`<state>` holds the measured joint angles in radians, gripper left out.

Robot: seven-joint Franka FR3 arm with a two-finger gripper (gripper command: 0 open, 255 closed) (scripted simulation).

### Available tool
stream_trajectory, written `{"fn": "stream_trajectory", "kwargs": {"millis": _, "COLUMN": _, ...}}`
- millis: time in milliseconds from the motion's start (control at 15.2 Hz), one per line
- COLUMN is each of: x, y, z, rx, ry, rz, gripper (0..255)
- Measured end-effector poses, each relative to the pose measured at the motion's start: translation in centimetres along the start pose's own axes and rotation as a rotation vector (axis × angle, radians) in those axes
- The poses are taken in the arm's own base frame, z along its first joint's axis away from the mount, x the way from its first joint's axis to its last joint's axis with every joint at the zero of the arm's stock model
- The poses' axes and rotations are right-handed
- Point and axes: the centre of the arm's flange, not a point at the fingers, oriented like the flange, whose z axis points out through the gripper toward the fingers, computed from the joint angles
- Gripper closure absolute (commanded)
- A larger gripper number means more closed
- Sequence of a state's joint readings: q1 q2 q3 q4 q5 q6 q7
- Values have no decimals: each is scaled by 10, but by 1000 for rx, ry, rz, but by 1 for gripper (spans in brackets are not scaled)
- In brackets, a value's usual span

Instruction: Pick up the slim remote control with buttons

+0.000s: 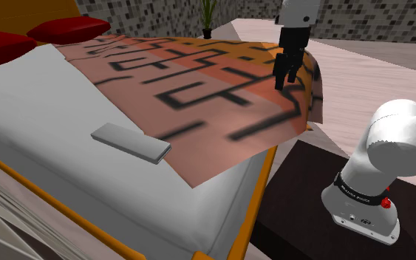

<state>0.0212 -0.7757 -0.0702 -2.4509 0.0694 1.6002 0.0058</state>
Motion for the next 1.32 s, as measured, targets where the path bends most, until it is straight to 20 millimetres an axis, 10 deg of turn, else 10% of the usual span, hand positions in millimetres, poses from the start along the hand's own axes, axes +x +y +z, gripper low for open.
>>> {"fn": "stream_trajectory", "kwargs": {"millis": 264, "x": 11, "y": -25, "z": 0, "rx": -6, "ry": 4, "rz": -6, "gripper": 0}}
{"fn": "stream_trajectory", "kwargs": {"millis": 1320, "x": 89, "y": -226, "z": 5, "rx": -50, "ry": 34, "rz": -45, "gripper": 0}}
